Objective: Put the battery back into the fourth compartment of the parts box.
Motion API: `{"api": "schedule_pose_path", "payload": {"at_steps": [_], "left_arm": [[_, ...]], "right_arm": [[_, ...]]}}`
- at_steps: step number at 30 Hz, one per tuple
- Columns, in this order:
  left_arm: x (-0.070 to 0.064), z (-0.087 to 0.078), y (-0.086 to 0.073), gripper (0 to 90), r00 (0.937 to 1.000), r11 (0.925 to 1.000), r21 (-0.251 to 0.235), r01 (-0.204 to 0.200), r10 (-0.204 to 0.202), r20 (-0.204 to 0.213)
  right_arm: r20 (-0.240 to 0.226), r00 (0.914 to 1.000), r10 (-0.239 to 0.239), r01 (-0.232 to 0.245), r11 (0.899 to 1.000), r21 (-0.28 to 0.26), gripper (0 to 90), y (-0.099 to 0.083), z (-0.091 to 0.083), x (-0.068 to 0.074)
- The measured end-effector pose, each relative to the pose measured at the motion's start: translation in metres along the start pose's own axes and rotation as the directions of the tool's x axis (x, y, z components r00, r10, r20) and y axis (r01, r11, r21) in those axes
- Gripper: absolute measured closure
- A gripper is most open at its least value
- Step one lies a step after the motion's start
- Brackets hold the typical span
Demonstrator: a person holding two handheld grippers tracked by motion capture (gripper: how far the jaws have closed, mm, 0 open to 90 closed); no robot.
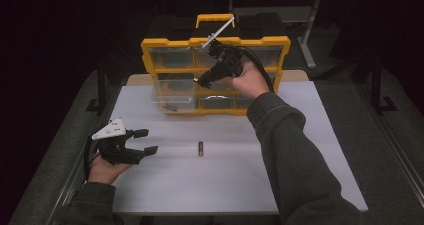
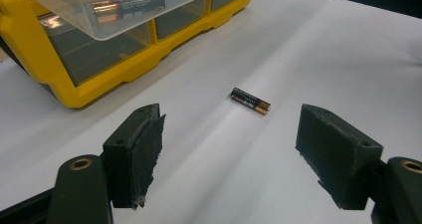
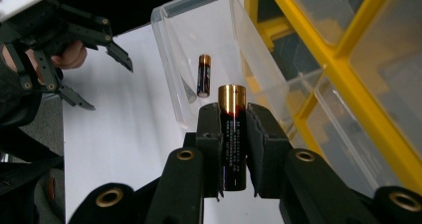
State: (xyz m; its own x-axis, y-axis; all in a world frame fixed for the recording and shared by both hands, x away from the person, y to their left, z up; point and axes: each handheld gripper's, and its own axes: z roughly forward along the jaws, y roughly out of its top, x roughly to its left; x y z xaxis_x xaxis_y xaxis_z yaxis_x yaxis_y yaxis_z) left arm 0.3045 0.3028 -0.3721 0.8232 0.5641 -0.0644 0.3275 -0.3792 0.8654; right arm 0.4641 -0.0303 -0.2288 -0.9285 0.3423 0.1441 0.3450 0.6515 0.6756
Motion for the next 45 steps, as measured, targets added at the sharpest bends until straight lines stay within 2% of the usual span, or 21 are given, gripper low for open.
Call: {"api": "schedule_pose_path", "payload": {"at_steps": [6, 16, 26, 34, 36, 39, 41, 45], "left_arm": [[0.000, 0.001, 0.000, 26.0, 1.0000, 1.0000, -0.001, -0.002, 0.002, 0.000], [0.000, 0.000, 0.000, 26.0, 1.0000, 1.0000, -0.001, -0.002, 0.002, 0.001], [0.000, -0.001, 0.000, 26.0, 1.0000, 1.0000, -0.006, -0.001, 0.001, 0.000], [0.001, -0.003, 0.000, 26.0, 1.0000, 0.9999, -0.011, -0.003, 0.003, -0.002], [0.000, -0.003, -0.001, 26.0, 0.9999, 0.9997, -0.020, 0.010, -0.010, -0.001], [0.001, -0.003, -0.001, 26.0, 1.0000, 0.9999, -0.014, -0.003, 0.003, 0.000], [0.001, -0.004, -0.001, 26.0, 1.0000, 1.0000, -0.001, 0.003, -0.003, -0.002], [0.000, -0.004, -0.001, 26.0, 1.0000, 0.9999, -0.012, 0.007, -0.007, -0.001]], "right_arm": [[-0.010, 0.9999, -0.012, 0.012, 1.000, -0.004, 76.0, 0.011, 0.006, 0.002], [-0.027, 0.9987, -0.043, 0.044, 0.999, 0.007, 76.0, 0.032, 0.025, 0.007], [-0.034, 0.9987, -0.037, 0.037, 0.999, 0.023, 76.0, 0.044, 0.042, 0.010], [-0.038, 0.9987, -0.034, 0.035, 0.998, 0.047, 76.0, 0.047, 0.058, 0.008], [-0.037, 0.9989, -0.028, 0.030, 0.998, 0.053, 75.9, 0.047, 0.062, 0.008], [-0.035, 0.9990, -0.028, 0.030, 0.998, 0.059, 75.9, 0.047, 0.068, 0.007], [-0.033, 0.9990, -0.029, 0.031, 0.997, 0.069, 75.9, 0.047, 0.072, 0.007], [-0.029, 0.9992, -0.026, 0.029, 0.995, 0.096, 75.8, 0.046, 0.079, 0.008]]}}
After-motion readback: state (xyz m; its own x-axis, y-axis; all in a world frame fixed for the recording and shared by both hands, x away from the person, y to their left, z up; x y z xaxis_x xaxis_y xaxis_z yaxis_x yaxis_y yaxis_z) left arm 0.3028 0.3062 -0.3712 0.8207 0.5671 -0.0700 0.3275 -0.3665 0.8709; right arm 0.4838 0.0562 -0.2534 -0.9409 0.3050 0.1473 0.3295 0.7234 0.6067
